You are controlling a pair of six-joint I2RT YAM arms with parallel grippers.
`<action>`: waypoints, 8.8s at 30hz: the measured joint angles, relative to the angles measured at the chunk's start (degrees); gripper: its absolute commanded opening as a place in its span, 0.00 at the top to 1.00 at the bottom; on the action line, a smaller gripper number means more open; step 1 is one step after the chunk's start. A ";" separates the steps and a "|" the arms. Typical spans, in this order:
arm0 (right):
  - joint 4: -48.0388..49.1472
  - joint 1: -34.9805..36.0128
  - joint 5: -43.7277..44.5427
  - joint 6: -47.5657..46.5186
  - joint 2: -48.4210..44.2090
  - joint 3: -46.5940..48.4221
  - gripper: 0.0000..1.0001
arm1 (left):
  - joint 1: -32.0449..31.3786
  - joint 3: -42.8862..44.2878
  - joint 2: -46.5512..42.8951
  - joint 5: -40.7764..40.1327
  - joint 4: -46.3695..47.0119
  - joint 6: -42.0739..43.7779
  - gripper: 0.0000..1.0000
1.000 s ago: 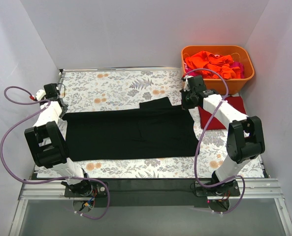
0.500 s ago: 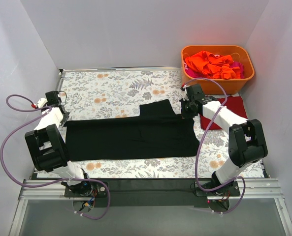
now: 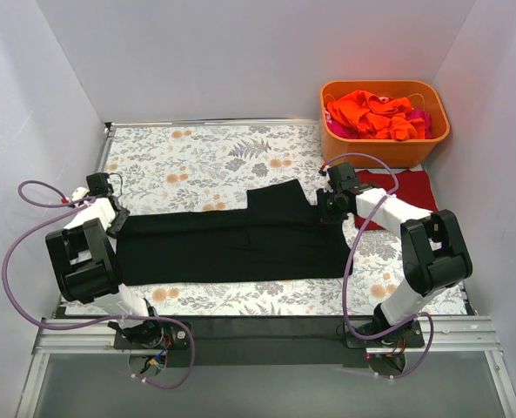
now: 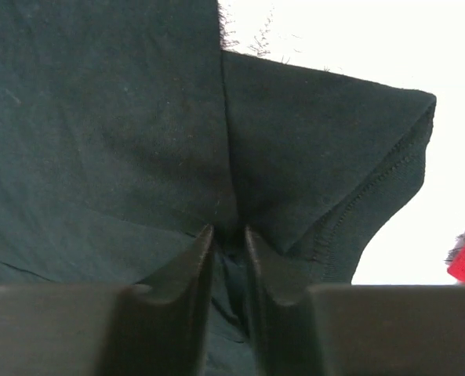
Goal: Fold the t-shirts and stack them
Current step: Fold the tshirt
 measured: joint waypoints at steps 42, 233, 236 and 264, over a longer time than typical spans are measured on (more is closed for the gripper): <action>6.93 1.18 -0.66 -10.19 29.35 32.02 0.62 | -28.57 -17.73 -32.26 11.76 4.46 10.29 0.13; 13.60 -16.46 -13.44 5.18 3.67 0.17 0.99 | -16.50 -12.09 -8.68 -3.69 2.16 0.87 0.17; 13.60 -16.48 -13.86 4.79 5.60 1.97 0.99 | -16.52 -12.07 -8.63 -3.69 2.16 1.01 0.17; 10.67 -6.91 -14.21 4.20 -9.57 -2.19 0.63 | -16.48 -9.62 -21.46 -1.62 -0.90 1.09 0.11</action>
